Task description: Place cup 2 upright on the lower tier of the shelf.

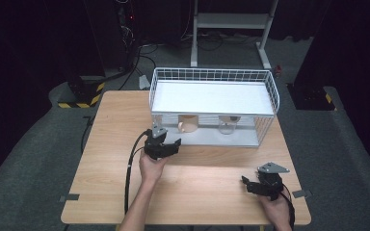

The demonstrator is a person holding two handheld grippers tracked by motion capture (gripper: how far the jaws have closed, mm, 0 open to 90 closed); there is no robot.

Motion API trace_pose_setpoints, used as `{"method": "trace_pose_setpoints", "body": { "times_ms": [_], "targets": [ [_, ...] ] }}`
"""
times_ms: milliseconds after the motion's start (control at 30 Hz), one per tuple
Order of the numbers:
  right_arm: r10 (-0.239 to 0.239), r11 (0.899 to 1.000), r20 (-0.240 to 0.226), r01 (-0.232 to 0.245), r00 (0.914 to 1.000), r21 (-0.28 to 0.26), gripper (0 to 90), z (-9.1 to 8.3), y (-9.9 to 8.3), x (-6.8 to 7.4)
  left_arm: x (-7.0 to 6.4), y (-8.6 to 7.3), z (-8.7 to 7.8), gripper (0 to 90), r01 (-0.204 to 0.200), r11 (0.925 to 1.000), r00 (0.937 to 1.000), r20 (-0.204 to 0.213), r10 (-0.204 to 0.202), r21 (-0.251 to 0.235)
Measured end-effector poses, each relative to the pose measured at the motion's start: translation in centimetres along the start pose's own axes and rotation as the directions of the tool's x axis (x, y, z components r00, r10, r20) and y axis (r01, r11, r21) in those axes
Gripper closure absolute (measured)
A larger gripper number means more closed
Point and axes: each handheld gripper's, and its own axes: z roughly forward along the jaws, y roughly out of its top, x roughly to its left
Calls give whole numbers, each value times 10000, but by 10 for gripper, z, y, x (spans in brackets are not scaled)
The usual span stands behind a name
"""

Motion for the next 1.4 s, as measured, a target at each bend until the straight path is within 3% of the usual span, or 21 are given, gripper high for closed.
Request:
{"method": "trace_pose_setpoints", "body": {
  "times_ms": [800, 1400],
  "targets": [
    [37, 10000, 0, -37, 10000, 16, 247, 0, 0, 0, 11, -21, -30, 328, 401, 9992, 9992, -94, -401, -83],
    [-3, 10000, 2, 3, 10000, 1, 247, 0, 0, 0, 10, -35, -39, 318, 247, 9995, 9994, -230, -242, 204]
  ]
}}
